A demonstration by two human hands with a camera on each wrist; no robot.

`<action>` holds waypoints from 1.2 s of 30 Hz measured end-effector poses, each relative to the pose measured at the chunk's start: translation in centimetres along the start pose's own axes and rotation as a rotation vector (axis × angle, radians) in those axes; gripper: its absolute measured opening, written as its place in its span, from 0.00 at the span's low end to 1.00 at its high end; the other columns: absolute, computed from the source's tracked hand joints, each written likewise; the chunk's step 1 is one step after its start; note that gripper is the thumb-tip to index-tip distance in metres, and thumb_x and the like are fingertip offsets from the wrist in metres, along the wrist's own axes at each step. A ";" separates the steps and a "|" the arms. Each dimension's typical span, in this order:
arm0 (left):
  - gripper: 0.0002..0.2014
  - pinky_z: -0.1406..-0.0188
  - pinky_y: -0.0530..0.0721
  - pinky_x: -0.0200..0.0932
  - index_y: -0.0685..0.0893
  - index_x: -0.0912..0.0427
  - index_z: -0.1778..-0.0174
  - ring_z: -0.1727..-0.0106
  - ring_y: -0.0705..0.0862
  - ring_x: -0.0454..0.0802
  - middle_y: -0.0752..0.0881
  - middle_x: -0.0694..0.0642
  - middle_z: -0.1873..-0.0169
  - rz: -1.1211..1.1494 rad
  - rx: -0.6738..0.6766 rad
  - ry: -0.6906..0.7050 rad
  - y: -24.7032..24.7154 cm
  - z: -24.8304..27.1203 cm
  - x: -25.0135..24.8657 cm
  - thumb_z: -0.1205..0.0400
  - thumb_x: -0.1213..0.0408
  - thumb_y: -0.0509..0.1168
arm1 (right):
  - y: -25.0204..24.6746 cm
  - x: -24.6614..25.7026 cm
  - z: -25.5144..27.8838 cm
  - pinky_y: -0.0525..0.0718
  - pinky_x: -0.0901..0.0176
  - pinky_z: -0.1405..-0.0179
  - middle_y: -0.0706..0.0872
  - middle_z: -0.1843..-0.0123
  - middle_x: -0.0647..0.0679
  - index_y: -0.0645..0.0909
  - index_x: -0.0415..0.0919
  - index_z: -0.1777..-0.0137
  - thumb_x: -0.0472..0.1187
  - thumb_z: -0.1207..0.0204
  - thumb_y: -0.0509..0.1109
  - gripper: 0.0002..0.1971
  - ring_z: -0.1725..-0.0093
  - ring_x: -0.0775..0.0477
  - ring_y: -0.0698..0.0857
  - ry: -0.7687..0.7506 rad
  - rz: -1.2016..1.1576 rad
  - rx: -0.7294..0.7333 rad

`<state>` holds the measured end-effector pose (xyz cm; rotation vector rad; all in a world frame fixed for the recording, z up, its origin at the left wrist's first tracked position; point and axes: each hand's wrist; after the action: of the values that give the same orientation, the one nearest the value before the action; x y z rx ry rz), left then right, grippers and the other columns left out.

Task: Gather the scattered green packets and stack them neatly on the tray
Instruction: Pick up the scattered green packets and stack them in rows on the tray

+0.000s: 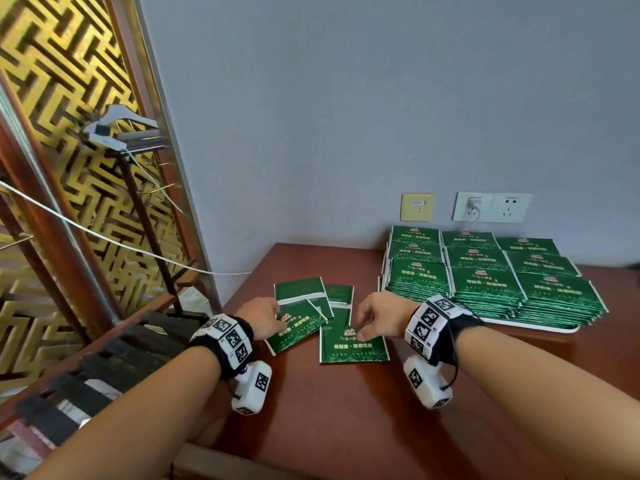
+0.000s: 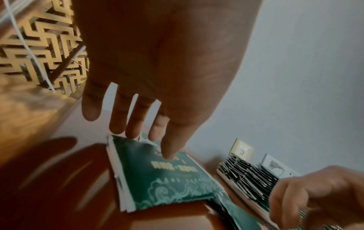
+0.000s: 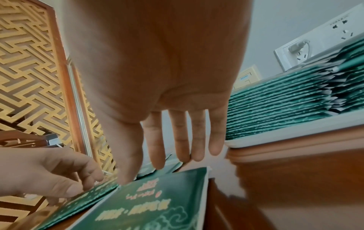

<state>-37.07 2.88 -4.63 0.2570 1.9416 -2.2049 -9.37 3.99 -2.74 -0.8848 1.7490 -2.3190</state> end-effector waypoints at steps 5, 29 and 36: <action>0.11 0.48 0.83 0.44 0.86 0.56 0.51 0.47 0.87 0.52 0.88 0.52 0.53 0.040 0.083 0.007 0.1 0.5 0.1 0.22 0.52 0.73 | 0.6 -0.7 -0.2 0.83 0.54 0.39 0.86 0.41 0.51 0.82 0.43 0.35 0.54 0.30 0.79 0.26 0.43 0.48 0.85 0.080 0.118 0.051; 0.13 0.66 0.81 0.40 0.79 0.52 0.46 0.62 0.83 0.47 0.83 0.52 0.48 0.314 -0.098 0.031 -3.8 2.0 -4.8 0.22 0.65 0.74 | -2.6 -1.5 3.0 0.83 0.60 0.70 0.85 0.55 0.48 0.79 0.43 0.50 0.32 0.25 0.73 0.09 0.64 0.50 0.84 0.083 -0.202 -0.258; 0.14 0.67 0.88 0.52 0.80 0.53 0.39 0.69 0.80 0.52 0.80 0.48 0.58 0.489 -0.188 0.135 -5.6 1.5 -12.2 0.19 0.67 0.70 | -7.0 -5.3 6.9 0.72 0.73 0.70 0.77 0.61 0.61 0.82 0.47 0.51 0.32 0.24 0.72 0.09 0.66 0.61 0.77 0.045 -0.251 -0.478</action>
<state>-26.75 2.44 4.00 0.7744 1.8810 -1.7200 0.23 2.71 2.75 -1.1882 2.3922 -2.0929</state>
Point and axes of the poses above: each hand's wrist, its own z-axis away from the middle knuckle, its own y-axis out of the palm, x = y × z
